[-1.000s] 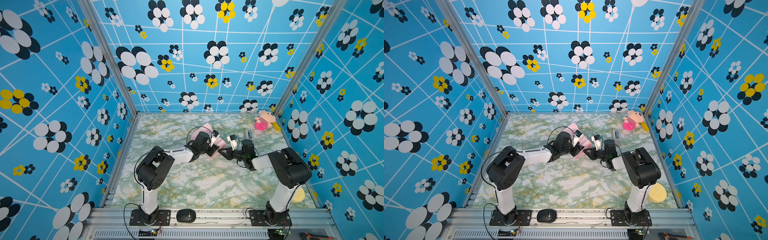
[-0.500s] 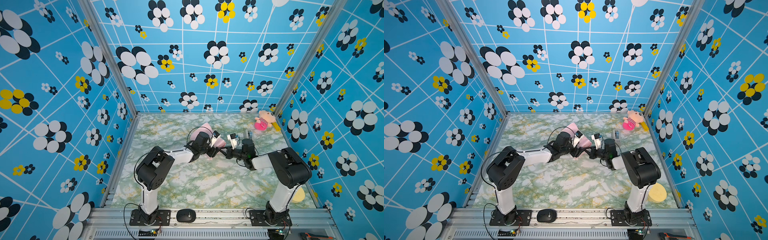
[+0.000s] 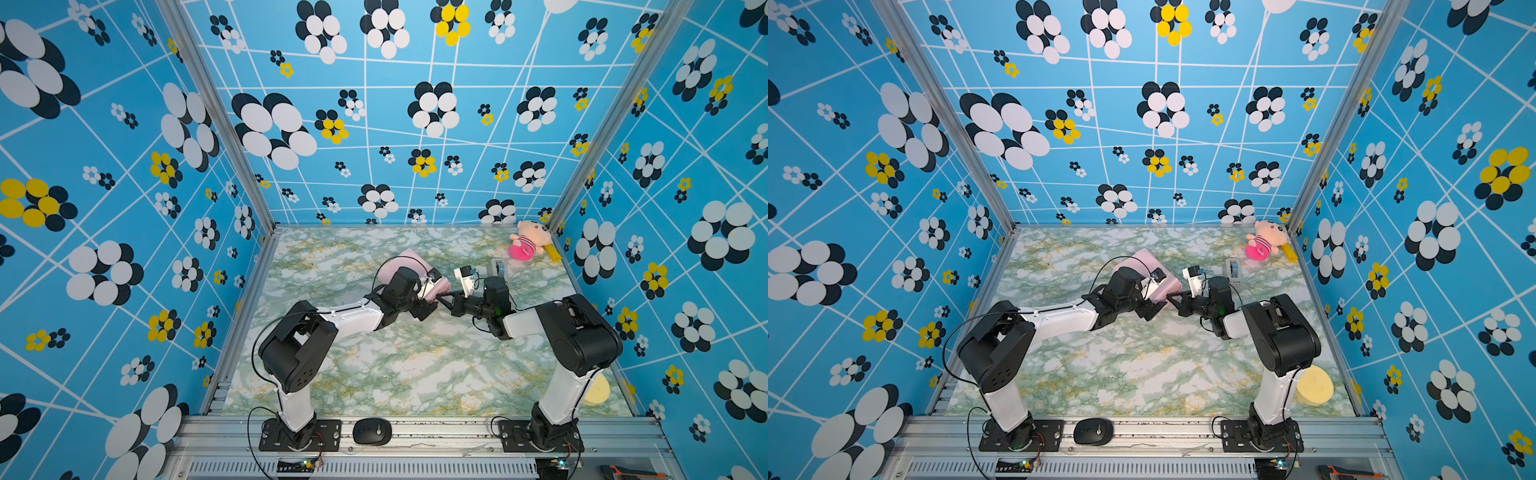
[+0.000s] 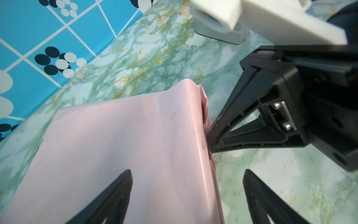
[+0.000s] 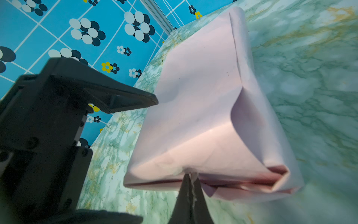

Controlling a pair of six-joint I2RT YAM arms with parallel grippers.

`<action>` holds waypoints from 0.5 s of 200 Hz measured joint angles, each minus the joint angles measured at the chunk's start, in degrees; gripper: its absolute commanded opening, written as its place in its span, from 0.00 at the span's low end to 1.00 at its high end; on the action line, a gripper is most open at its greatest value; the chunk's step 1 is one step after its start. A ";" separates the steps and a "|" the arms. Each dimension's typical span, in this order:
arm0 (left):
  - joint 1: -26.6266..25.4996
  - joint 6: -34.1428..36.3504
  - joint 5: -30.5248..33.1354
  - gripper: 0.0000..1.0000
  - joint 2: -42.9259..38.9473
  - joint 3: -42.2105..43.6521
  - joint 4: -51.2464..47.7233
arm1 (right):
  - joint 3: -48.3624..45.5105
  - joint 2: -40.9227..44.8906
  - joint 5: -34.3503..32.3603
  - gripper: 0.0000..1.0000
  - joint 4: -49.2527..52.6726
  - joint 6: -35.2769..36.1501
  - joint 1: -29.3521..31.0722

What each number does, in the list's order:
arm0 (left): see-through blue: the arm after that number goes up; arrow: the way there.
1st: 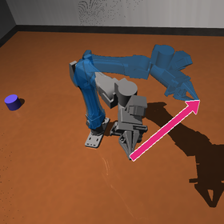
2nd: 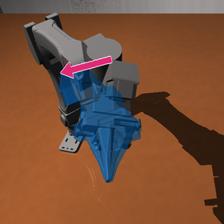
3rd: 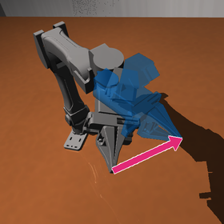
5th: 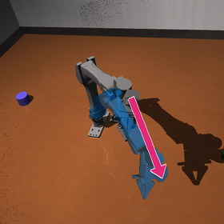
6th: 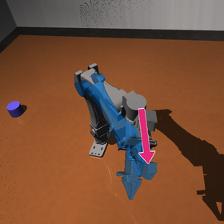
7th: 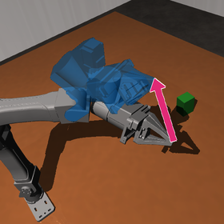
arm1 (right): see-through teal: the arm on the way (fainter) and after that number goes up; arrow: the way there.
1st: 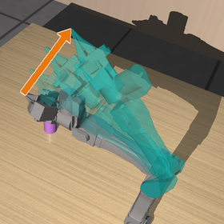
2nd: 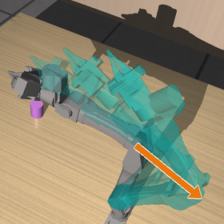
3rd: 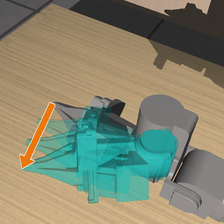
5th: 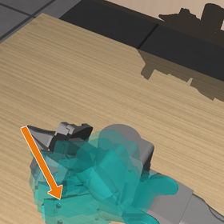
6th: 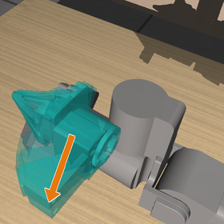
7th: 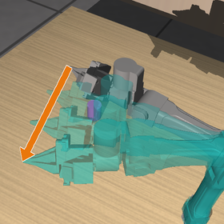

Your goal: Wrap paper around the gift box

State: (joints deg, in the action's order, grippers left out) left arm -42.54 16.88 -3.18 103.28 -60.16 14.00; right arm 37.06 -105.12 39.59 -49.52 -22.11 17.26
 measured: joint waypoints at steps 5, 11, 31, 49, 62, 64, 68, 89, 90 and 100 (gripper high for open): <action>-0.68 0.96 1.11 0.95 0.11 0.00 -0.33 | 0.02 0.00 0.00 0.00 -0.04 0.00 -0.02; -1.49 2.01 2.43 0.95 0.31 0.00 -0.55 | 0.02 0.00 0.00 0.00 -0.09 0.00 -0.02; -3.89 4.83 6.75 0.97 1.33 0.00 -0.74 | 0.02 0.00 0.00 0.00 -0.39 0.00 -0.02; -5.27 6.71 10.36 0.96 2.78 0.00 -0.66 | 0.02 0.00 0.00 0.00 -0.42 0.00 -0.02; -5.70 7.96 12.92 0.94 4.09 0.00 -0.20 | 0.02 0.00 0.00 0.00 -0.44 0.00 0.00; -5.79 8.24 13.42 0.94 4.31 -0.02 0.04 | 0.02 0.00 0.00 0.00 -0.42 0.00 -0.02; -5.84 8.39 14.21 0.93 4.57 -0.07 0.48 | 0.02 0.00 -0.02 0.00 -0.44 0.00 -0.02; -5.92 9.90 17.11 0.87 5.64 -0.28 1.92 | 0.04 -0.07 0.00 0.00 -0.44 0.00 -0.02; -5.92 9.97 17.31 0.87 5.73 -0.28 2.01 | 0.04 -0.07 0.00 0.00 -0.44 0.00 -0.02; -5.92 10.32 18.49 0.85 6.10 -0.31 2.82 | 0.04 -0.09 0.00 0.00 -0.46 0.00 -0.02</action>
State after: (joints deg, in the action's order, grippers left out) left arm -48.47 27.20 15.31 109.38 -60.47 16.82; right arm 37.10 -105.21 39.59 -49.98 -22.11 17.23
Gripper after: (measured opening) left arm 0.869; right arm 0.047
